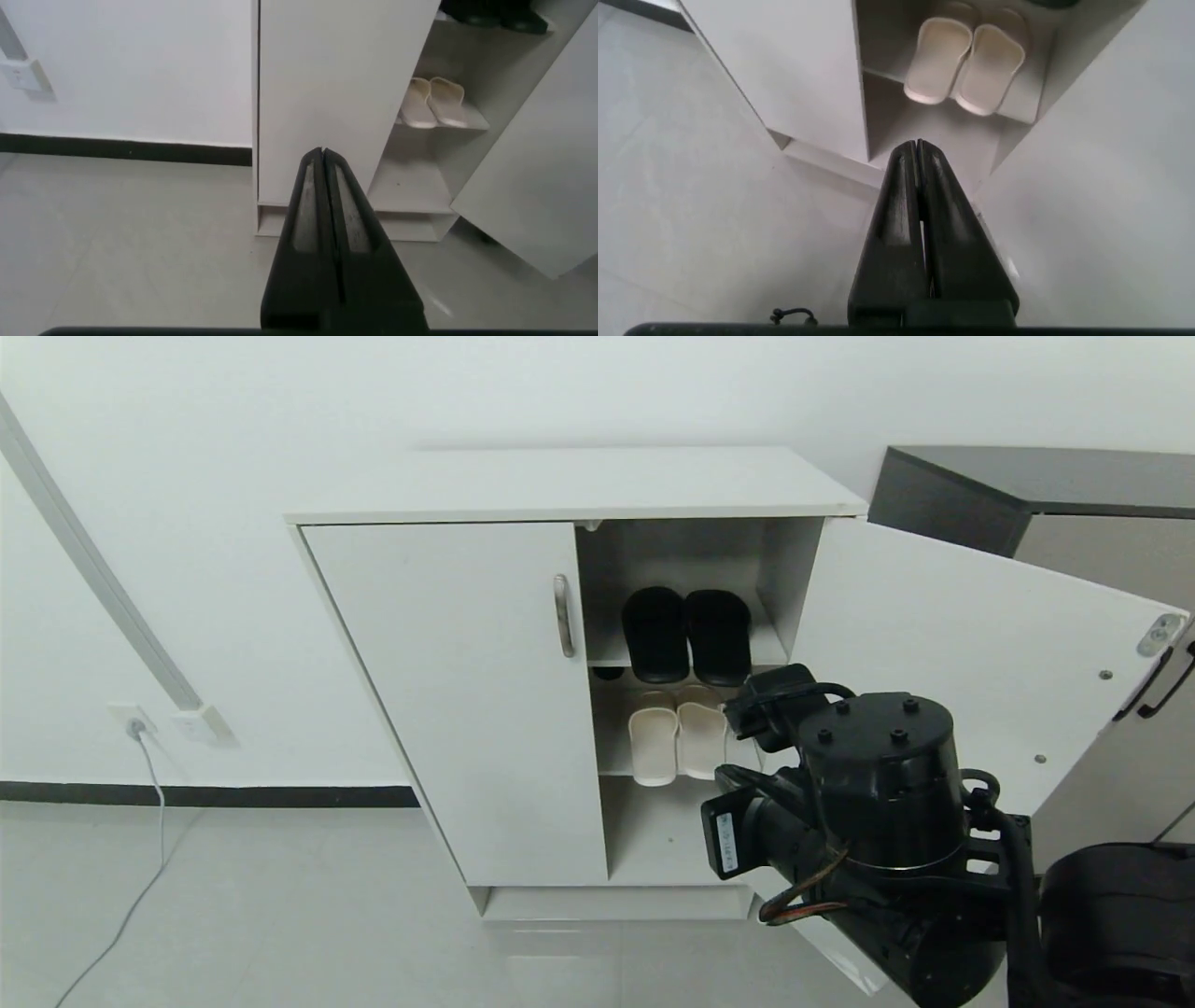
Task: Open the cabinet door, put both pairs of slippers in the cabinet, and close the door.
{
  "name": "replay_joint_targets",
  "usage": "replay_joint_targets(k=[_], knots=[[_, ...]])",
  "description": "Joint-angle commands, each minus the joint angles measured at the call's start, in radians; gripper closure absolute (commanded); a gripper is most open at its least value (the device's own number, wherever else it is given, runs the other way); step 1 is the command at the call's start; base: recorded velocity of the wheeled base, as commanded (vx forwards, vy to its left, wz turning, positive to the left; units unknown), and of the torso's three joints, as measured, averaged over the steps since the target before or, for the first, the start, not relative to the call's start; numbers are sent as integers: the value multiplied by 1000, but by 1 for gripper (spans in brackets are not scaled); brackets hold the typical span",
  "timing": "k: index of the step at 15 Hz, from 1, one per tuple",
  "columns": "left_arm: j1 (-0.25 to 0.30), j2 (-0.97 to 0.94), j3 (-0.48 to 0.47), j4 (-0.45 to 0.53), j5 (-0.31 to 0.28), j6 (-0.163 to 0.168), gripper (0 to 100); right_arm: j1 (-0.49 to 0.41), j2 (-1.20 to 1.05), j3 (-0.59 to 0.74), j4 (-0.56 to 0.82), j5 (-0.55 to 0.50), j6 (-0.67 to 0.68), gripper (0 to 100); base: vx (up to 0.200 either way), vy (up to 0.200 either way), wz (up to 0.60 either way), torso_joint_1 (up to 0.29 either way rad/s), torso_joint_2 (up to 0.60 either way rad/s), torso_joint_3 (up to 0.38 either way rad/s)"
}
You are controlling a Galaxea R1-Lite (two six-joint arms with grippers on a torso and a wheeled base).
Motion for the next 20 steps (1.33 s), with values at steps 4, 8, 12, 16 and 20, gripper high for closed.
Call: replay_joint_targets(k=[4, 8, 12, 16, 20], knots=[[0, 0, 0, -1, 1, -1, 100, 2, 4, 5, -1, 1, -1, 100, 0, 0, 0, 143, -471, -331], [0, 0, 0, -1, 1, -1, 100, 2, 6, 8, -1, 0, 0, 100, 0, 0, 0, 165, -482, -315], [0, 0, 0, 1, 1, -1, 100, 2, 7, 8, -1, 0, 0, 100, 0, 0, 0, 192, -505, -310], [0, 0, 0, 1, 1, -1, 100, 2, 3, 12, -1, 0, 0, 100, 0, 0, 0, 214, -527, -311], [0, 0, 0, -1, -1, 1, 100, 2, 1, 15, -1, 0, 2, 100, 0, 0, 0, 240, -566, -327]])
